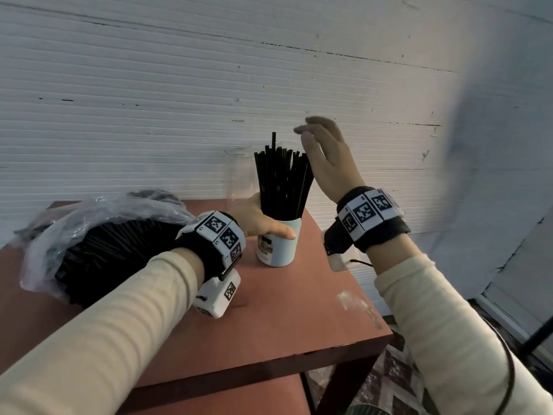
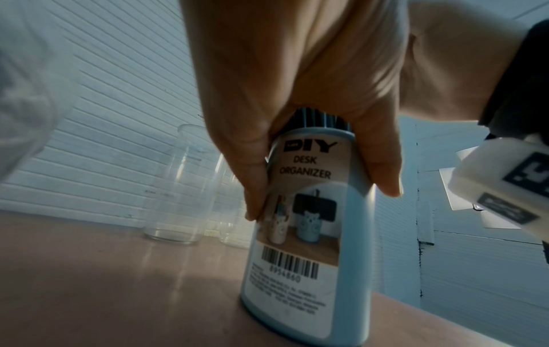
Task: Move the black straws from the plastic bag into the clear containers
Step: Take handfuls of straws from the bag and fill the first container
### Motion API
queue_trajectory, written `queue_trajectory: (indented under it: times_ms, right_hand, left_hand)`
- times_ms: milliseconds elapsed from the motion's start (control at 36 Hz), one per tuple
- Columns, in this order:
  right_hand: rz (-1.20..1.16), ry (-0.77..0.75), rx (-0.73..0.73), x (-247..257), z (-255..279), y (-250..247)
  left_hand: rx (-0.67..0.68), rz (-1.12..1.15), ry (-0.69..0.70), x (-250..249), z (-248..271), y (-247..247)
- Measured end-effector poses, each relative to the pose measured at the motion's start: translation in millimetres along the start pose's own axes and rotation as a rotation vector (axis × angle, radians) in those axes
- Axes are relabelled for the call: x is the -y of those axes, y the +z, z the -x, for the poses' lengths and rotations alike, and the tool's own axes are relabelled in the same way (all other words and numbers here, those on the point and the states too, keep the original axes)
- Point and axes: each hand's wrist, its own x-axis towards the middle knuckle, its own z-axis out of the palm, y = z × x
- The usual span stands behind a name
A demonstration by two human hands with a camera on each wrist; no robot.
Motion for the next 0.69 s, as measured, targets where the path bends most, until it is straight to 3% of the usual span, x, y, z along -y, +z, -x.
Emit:
queue_trajectory:
  times_ms: [111,222,333,444,583,694]
  right_hand:
    - [0.084,0.093,-0.039,0.4,-7.8,-3.1]
    - [0.007,0.28,0.157,3.6,-12.4,-9.1]
    - [-0.071,0.321,0.218,6.6,-4.4,-10.1]
    - [-0.094,0.262,0.278,11.8,1.3,-11.4]
    - [-0.005,-0.014,0.256,23.0,0.8,-0.6]
    - [0.215,-0.075,0.371,31.2,1.9,5.5]
  left_hand:
    - [-0.025,-0.018,-0.009,2.0,0.6,0.5]
    - [-0.034,-0.03,-0.007,3.4,-1.2,1.4]
    - [-0.012,-0.045,0.002,8.9,-8.7,3.5]
    - [-0.027,-0.012,-0.019,1.7,-1.1,2.0]
    - [-0.034,0.004,-0.02,-4.3,8.0,1.3]
    - [-0.06,0.021,-0.021,-8.2,14.3,4.1]
